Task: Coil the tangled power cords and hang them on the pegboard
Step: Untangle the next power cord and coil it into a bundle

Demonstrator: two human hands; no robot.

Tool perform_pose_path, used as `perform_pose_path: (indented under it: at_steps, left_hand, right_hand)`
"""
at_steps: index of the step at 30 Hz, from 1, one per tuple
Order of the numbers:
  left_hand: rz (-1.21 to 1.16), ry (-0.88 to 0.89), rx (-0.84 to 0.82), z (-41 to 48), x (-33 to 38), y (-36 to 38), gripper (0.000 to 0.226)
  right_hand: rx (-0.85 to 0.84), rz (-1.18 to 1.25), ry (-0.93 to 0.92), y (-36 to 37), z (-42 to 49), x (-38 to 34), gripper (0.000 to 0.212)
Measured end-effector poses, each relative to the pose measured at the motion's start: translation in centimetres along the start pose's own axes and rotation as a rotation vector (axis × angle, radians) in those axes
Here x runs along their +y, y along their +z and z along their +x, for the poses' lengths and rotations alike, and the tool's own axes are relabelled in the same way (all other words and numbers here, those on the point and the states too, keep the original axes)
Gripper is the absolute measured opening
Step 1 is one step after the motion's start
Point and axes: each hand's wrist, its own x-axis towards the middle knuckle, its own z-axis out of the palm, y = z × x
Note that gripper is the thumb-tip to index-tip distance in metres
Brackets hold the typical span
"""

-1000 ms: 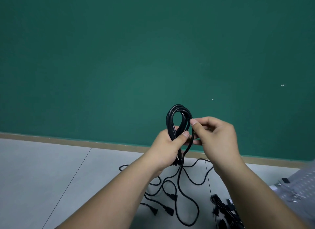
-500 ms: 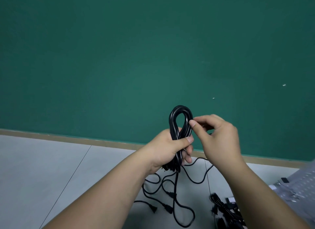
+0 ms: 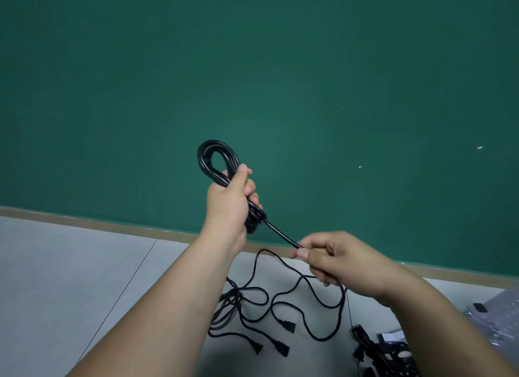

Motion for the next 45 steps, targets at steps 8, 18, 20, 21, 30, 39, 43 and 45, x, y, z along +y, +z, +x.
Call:
perform_pose_path:
  at_steps: [8, 18, 20, 21, 30, 39, 43, 45]
  left_hand:
    - [0.695, 0.171, -0.106, 0.3, 0.9, -1.6, 0.034]
    - [0.564, -0.203, -0.577, -5.0, -2.4, 2.4, 0.089]
    - [0.608, -0.186, -0.670, -5.4, -3.1, 2.7, 0.087]
    - [0.632, -0.178, -0.717, -5.5, -3.4, 2.8, 0.081]
    - [0.510, -0.251, -0.925, -5.4, -3.8, 1.8, 0.020]
    - [0.236, -0.286, -0.576, -4.5, -2.7, 1.7, 0.018]
    - [0.426, -0.168, -0.487, -4.0, -2.8, 1.4, 0.039]
    - [0.565, -0.100, -0.551, -4.3, -3.0, 1.5, 0.036]
  right_hand:
    - [0.293, 0.018, -0.295, -3.3, -1.9, -2.8, 0.010]
    - [0.876, -0.138, -0.321, -2.0, 0.0, -1.7, 0.017]
    - [0.939, -0.236, -0.369, -1.9, -0.1, -1.9, 0.023]
    - [0.949, -0.275, -0.409, -1.7, -0.2, -2.0, 0.026]
    - [0.873, -0.241, -0.407, -2.1, 0.2, -1.3, 0.023]
    - [0.744, -0.079, -0.225, -2.8, 0.4, 0.7, 0.006]
    - [0.889, -0.189, -0.265, -1.9, 0.1, -0.4, 0.007]
    - [0.944, -0.198, -0.313, -1.3, 0.1, -1.4, 0.006]
